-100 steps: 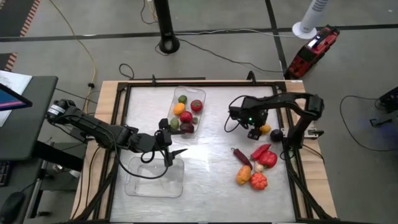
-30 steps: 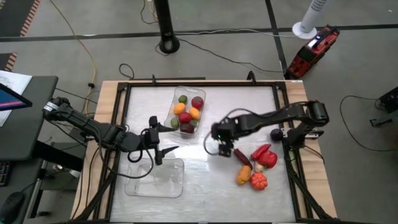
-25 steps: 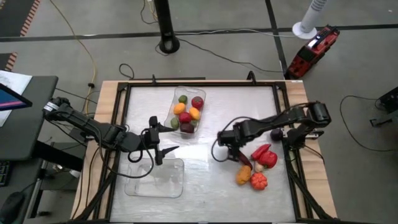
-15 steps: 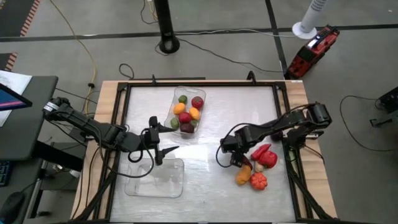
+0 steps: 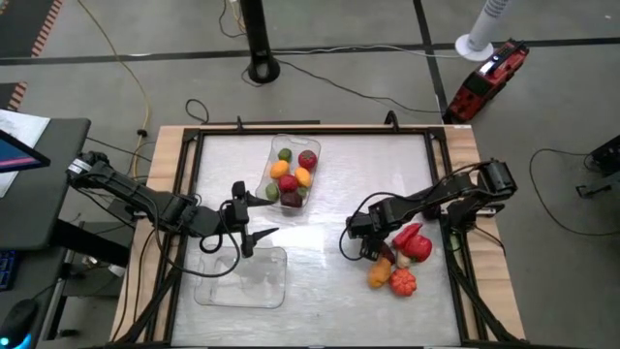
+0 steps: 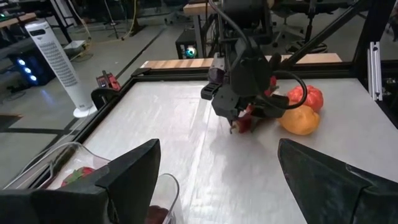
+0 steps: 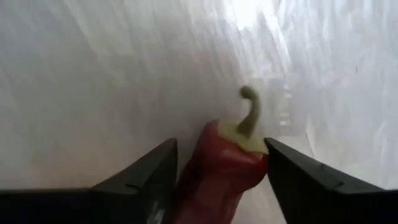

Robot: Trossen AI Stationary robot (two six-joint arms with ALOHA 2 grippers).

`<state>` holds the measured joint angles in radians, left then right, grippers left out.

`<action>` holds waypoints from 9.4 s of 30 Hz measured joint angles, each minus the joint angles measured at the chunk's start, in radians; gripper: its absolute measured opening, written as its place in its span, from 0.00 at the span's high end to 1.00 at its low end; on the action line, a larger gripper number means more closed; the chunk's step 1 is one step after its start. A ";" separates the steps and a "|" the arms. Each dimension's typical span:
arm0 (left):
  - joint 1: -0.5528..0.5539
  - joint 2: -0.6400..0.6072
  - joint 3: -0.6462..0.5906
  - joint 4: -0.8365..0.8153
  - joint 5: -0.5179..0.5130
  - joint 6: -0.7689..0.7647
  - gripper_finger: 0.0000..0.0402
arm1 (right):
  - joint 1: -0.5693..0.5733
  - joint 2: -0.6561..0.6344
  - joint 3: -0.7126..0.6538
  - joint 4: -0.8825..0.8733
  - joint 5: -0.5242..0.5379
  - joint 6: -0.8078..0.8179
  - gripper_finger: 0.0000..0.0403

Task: Sort produce into baskets
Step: Put the left chili pepper into the bottom transparent bin, then put the chili pepper into the bottom transparent bin, then put the potato into the bottom transparent bin

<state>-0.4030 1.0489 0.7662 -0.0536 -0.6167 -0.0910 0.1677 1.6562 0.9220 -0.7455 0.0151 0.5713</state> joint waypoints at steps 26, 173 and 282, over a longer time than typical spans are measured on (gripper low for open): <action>0.162 0.316 -0.077 0.424 0.213 -0.134 0.22 | -0.007 -0.203 0.104 0.602 0.217 -0.487 0.57; -0.037 0.399 -0.037 0.358 -0.072 -0.059 0.32 | 0.077 -0.274 -0.035 0.850 0.281 -0.711 0.56; -0.206 0.148 -0.035 -0.408 0.541 -0.849 0.24 | 0.402 -0.141 0.152 -0.075 0.142 -0.263 0.24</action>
<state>-0.6094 1.1969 0.7311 -0.4620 -0.0753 -0.9403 0.5699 1.5150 1.0740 -0.8204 0.1570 0.3083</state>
